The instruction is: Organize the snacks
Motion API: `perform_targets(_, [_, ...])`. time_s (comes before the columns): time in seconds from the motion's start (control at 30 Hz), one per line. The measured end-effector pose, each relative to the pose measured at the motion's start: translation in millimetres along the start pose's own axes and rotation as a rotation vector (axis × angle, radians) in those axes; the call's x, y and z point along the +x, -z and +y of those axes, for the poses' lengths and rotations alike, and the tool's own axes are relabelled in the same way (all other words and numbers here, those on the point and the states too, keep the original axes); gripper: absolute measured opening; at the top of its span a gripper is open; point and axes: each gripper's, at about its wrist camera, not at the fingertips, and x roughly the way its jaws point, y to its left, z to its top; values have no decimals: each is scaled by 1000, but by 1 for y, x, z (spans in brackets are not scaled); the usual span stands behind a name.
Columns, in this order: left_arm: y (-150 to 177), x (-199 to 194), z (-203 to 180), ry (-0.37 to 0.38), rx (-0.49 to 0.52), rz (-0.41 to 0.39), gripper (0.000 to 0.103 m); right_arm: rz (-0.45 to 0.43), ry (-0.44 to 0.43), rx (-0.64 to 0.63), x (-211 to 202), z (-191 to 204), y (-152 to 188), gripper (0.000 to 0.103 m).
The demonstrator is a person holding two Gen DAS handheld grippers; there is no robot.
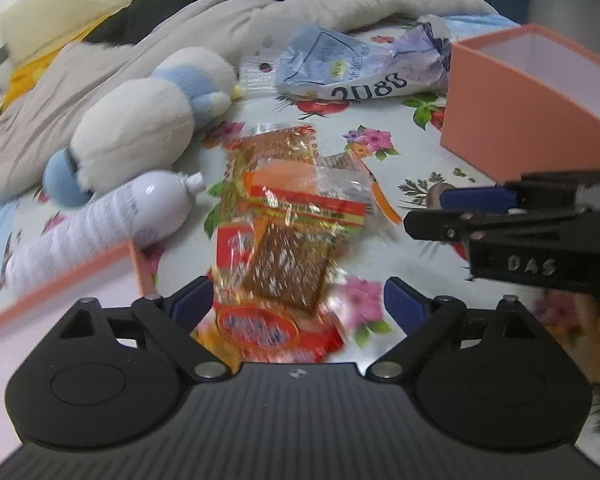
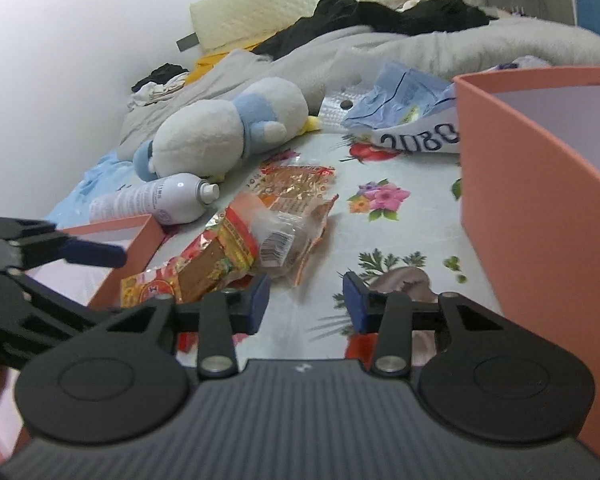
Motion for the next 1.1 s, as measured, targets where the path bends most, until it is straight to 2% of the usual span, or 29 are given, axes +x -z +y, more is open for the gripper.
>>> perform_targets(0.1, [-3,18,6,-7,32,14,95,18,-16,19,12,0,-2,43])
perform_targets(0.17, [-4,26,9,5,42,18,95,37,-20,16,19,-1,-2,37])
perform_targets(0.3, [-7,42,17,24,25,27,93,75,-38,37,33,-6,-1,36])
perform_targets(0.4, [-7,49,18,49,8,49,82,67,-46,46,35,-7,-1,36])
perform_targets(0.47, [-5,51,17,49,-10,50,77,68,-53,47,38,-6,-2,22])
perform_targets(0.5, [-4,50,17,53,-20,49,76,69,-55,47,39,-6,-2,19])
perform_targets(0.57, [-3,48,17,58,-27,43,69,69,-50,44,39,-5,-2,13])
perform_targets(0.63, [-4,43,15,49,-33,41,67,64,-47,42,35,-3,-3,12])
perform_targets(0.8, [-2,28,17,36,-122,24,65,50,-30,28,20,2,-2,10])
perform_targets(0.9, [-1,11,16,32,-185,11,65,51,-29,24,6,6,1,10])
perform_targets(1.03, [3,-18,4,19,-212,12,65,45,-17,4,-14,10,4,10])
perform_targets(1.1, [7,-32,-2,9,-265,11,62,46,-9,-13,-24,12,5,10])
